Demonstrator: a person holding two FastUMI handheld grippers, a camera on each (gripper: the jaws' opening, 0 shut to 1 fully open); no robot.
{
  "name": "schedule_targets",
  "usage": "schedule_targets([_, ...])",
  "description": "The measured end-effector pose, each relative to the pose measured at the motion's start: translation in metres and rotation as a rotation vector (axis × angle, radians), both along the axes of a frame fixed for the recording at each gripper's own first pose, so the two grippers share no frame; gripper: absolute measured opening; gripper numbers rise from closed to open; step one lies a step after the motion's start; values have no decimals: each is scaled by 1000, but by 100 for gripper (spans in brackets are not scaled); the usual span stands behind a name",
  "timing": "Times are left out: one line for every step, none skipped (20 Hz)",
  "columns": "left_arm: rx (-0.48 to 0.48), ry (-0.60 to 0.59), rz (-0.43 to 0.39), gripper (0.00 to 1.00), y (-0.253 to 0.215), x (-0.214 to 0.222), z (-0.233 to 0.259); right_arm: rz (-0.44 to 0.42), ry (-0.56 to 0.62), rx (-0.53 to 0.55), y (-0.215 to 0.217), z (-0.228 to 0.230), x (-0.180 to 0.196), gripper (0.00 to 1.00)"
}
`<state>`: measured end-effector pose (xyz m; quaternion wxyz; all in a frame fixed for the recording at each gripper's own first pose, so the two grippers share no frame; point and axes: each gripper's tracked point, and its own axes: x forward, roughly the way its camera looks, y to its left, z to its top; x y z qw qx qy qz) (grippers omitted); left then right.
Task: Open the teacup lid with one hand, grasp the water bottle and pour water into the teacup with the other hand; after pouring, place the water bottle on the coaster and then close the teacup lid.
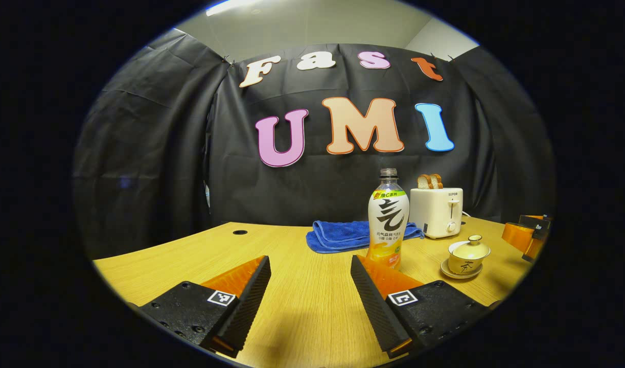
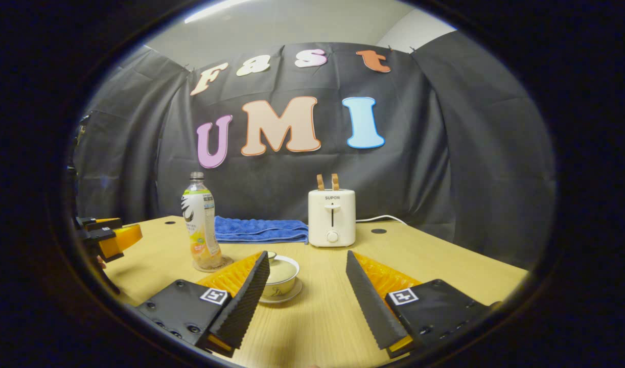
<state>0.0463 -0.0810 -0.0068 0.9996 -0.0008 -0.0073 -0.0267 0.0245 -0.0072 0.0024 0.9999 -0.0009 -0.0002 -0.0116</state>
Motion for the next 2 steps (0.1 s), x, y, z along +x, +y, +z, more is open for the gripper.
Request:
schedule_targets([0,0,0,92,0,1,0,0,0,0,0,0,0,96])
schedule_targets([0,0,0,92,0,1,0,0,0,0,0,0,0,93])
